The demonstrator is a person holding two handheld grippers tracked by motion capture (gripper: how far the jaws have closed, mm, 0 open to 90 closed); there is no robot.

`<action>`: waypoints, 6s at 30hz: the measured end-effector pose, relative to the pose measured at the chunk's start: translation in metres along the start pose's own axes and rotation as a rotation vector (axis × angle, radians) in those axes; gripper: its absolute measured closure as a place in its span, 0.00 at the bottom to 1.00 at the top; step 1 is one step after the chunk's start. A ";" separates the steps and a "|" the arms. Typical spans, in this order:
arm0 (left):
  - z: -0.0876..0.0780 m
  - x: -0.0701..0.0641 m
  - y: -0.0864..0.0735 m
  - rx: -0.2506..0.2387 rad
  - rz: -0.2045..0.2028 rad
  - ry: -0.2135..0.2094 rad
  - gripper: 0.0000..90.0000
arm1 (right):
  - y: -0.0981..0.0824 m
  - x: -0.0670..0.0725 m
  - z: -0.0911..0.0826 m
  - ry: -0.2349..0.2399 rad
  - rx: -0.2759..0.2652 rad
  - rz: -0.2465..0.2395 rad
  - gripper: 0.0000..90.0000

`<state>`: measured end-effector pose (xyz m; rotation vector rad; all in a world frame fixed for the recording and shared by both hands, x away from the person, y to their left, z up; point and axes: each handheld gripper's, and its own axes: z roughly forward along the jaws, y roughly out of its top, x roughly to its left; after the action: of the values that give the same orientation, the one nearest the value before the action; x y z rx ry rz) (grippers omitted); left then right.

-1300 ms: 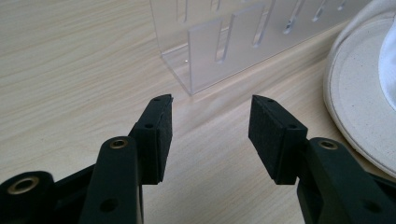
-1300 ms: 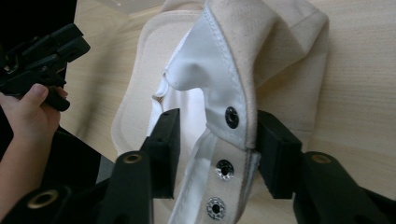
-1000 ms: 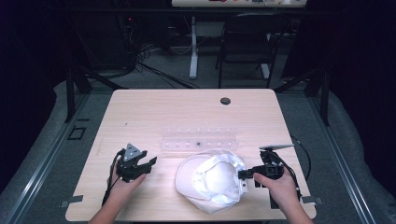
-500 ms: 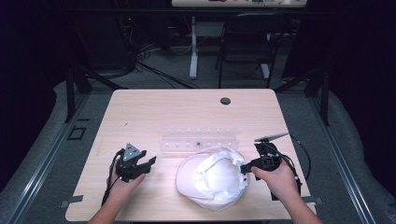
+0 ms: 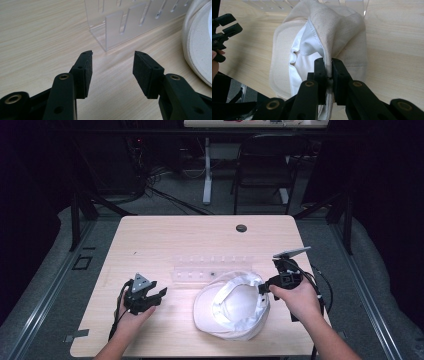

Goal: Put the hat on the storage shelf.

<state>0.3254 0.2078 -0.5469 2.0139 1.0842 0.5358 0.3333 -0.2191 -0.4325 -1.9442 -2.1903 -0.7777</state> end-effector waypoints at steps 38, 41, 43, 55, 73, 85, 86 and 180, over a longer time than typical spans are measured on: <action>0.000 0.000 0.000 -0.007 -0.001 -0.002 0.56 | 0.017 0.020 -0.045 0.204 -0.022 0.009 0.93; 0.000 0.000 0.000 -0.007 0.001 0.000 0.56 | 0.018 0.022 -0.046 0.223 -0.025 0.010 0.93; 0.000 0.000 0.000 -0.010 0.003 0.002 0.56 | 0.018 0.024 -0.047 0.238 -0.033 0.005 0.93; 0.000 -0.003 0.000 -0.022 0.002 -0.003 0.55 | 0.021 0.037 -0.060 0.314 -0.084 -0.017 0.93; -0.001 -0.006 0.001 -0.023 0.006 -0.015 0.53 | 0.026 0.035 -0.081 0.370 -0.164 0.012 0.93; -0.001 -0.007 0.001 -0.025 0.013 -0.020 0.53 | 0.026 0.040 -0.083 0.466 -0.212 0.012 0.93; -0.001 -0.008 0.001 -0.024 0.012 -0.021 0.53 | 0.026 0.040 -0.083 0.475 -0.222 0.003 0.93; 0.007 -0.143 0.075 -0.165 0.246 -0.145 0.91 | 0.045 0.075 -0.071 0.565 -0.316 -0.007 0.93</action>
<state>0.2895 0.0596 -0.4922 2.0168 0.6869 0.5754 0.3458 -0.1812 -0.3268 -1.5564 -1.8102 -1.5287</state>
